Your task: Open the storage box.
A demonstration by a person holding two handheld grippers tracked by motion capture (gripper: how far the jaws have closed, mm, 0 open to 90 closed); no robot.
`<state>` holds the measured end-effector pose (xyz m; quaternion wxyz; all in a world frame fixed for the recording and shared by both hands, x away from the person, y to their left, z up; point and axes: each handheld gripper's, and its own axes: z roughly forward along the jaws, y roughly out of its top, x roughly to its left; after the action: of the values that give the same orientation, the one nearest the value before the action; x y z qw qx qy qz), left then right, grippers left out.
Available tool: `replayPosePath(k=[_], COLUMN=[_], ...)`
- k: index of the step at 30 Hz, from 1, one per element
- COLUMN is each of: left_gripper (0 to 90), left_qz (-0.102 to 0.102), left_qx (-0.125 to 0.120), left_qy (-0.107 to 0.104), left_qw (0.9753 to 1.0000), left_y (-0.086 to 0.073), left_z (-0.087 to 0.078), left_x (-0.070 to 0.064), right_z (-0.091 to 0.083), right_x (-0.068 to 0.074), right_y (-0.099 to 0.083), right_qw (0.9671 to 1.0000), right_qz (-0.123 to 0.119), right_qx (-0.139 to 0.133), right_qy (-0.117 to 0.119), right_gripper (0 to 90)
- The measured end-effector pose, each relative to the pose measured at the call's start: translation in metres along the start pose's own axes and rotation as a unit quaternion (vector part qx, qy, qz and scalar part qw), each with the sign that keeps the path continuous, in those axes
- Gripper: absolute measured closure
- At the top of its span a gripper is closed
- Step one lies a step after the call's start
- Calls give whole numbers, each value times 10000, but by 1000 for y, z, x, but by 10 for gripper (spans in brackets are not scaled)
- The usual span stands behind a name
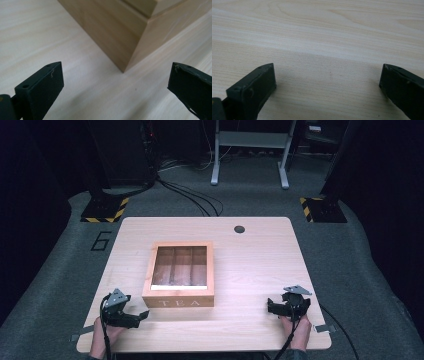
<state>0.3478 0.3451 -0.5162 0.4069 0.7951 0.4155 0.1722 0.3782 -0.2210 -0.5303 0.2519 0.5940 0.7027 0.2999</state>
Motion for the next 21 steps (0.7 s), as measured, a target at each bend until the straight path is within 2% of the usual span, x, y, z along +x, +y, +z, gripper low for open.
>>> replayPosePath(k=[3,6,10,13,17,21], left_gripper=[3,8,42,78,123,153], left_qz=[-9,-2,121,172,194,220], left_qx=[-153,-206,-375,-422,-488,-497], left_qy=[-84,-160,-244,-325,-333,-486], left_qw=[9998,9997,9989,9984,9981,9973], left_y=[10,15,25,29,31,32], left_z=[1,1,3,5,10,15], left_x=[1,2,-1,-2,-3,-6], right_z=[0,0,0,0,0,0], right_x=[0,0,0,0,0,0], right_y=[0,0,0,0,0,0], right_qw=[10000,10000,10000,10000,10000,10000], right_qz=[0,-1,-2,1,-4,-3], right_qx=[-1,0,-1,-2,-2,-5], right_qy=[-1,-1,-1,1,1,2], right_gripper=[0,0,0,0,0,2])
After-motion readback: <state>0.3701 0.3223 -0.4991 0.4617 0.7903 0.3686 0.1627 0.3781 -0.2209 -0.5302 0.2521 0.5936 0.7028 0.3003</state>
